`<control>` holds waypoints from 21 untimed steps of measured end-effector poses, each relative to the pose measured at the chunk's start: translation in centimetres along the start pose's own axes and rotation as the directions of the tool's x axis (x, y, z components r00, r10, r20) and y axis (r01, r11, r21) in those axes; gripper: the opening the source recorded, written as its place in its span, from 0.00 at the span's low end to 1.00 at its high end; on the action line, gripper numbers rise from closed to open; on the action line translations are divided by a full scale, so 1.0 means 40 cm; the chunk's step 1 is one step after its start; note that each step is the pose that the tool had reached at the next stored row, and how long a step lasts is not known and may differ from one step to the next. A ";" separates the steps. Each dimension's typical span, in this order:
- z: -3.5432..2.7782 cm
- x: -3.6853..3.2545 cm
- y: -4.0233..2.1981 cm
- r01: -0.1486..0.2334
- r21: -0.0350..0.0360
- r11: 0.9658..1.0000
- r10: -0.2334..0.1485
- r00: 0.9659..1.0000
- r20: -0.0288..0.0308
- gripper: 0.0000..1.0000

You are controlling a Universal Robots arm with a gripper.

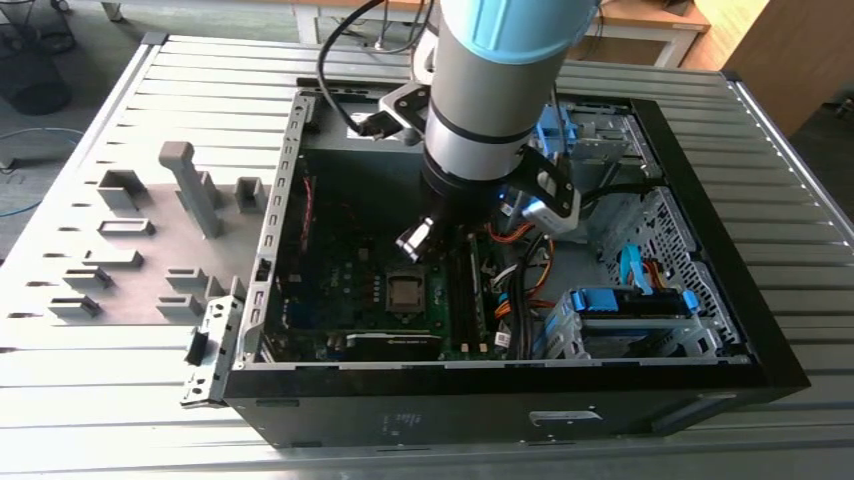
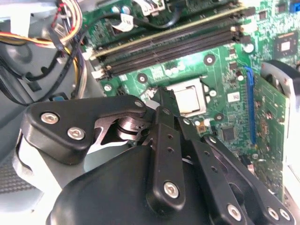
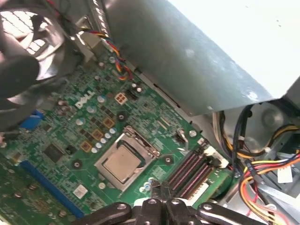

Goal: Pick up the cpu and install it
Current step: 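Install the first cpu locking lever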

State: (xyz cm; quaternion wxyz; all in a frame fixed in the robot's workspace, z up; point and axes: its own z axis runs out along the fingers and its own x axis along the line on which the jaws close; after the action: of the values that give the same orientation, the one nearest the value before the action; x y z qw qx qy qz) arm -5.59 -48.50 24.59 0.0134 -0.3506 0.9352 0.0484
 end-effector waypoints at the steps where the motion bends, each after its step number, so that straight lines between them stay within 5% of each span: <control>1: 0.001 -0.005 -0.001 0.000 0.000 1.000 0.000 1.000 0.000 0.11; 9: 0.004 -0.034 -0.010 0.000 0.000 1.000 0.000 1.000 0.000 0.11; 16: 0.008 -0.060 0.005 0.000 0.000 1.000 0.000 1.000 0.000 0.11; 21: 0.008 -0.062 0.007 0.000 -0.009 1.000 0.000 1.000 0.008 0.11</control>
State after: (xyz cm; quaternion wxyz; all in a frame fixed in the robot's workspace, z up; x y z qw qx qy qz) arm -3.92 -46.62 24.44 0.0155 -0.3505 0.9349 0.0538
